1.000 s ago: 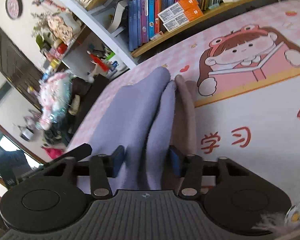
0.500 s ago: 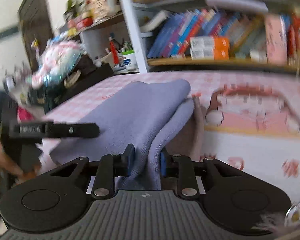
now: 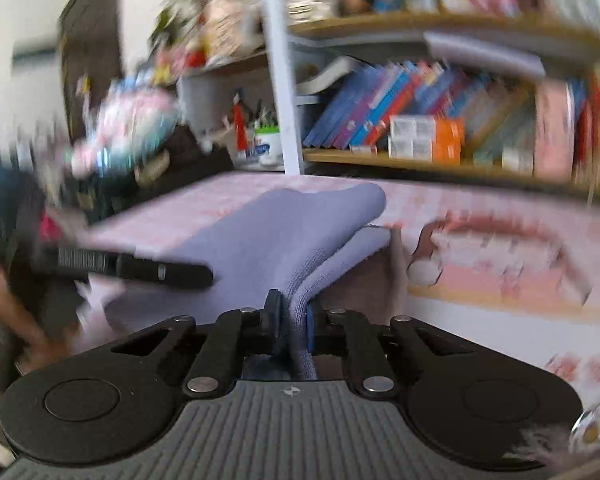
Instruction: Fold clothes
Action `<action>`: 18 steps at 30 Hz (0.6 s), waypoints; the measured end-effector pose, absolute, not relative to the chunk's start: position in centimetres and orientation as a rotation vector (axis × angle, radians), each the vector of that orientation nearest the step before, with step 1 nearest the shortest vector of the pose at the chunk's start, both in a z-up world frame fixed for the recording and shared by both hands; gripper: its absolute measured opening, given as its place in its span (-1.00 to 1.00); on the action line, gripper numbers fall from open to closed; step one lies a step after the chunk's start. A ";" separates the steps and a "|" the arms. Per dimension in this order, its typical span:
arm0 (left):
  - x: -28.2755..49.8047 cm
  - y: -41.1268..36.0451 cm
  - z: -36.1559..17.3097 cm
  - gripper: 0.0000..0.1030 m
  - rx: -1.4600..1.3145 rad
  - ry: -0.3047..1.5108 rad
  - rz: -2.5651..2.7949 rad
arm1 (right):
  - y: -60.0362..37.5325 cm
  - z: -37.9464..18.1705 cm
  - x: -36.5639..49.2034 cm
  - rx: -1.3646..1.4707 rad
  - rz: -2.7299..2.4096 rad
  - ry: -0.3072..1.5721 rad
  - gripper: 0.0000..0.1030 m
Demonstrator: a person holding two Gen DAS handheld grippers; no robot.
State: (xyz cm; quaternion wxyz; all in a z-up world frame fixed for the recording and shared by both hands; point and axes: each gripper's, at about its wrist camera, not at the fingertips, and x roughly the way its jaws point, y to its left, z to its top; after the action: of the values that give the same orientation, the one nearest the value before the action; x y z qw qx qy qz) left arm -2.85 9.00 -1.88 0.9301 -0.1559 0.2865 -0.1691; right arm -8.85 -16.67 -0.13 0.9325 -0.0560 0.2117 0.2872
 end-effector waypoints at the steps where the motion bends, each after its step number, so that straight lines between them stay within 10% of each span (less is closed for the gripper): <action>1: -2.8 9.0 -1.9 0.95 -0.319 0.587 -0.348 | -16.5 -0.3 -8.8 -0.127 0.581 0.434 -0.79; 7: -2.8 9.4 -2.0 0.95 -0.338 0.583 -0.356 | -19.5 -0.4 -6.6 0.183 0.599 0.575 -0.57; 13: -2.7 9.5 -1.9 0.96 -0.347 0.584 -0.363 | -24.6 0.4 -5.8 0.492 0.577 0.677 0.35; 18: -2.6 9.7 -1.9 0.95 -0.357 0.584 -0.373 | -25.3 -1.0 -4.6 0.523 0.529 0.779 0.42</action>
State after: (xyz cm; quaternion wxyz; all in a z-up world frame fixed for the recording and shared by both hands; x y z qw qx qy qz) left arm -2.61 9.66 -1.94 0.9249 -0.1742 0.2848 -0.1819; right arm -4.57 -25.30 -1.03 0.8585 0.2491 0.3707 0.2520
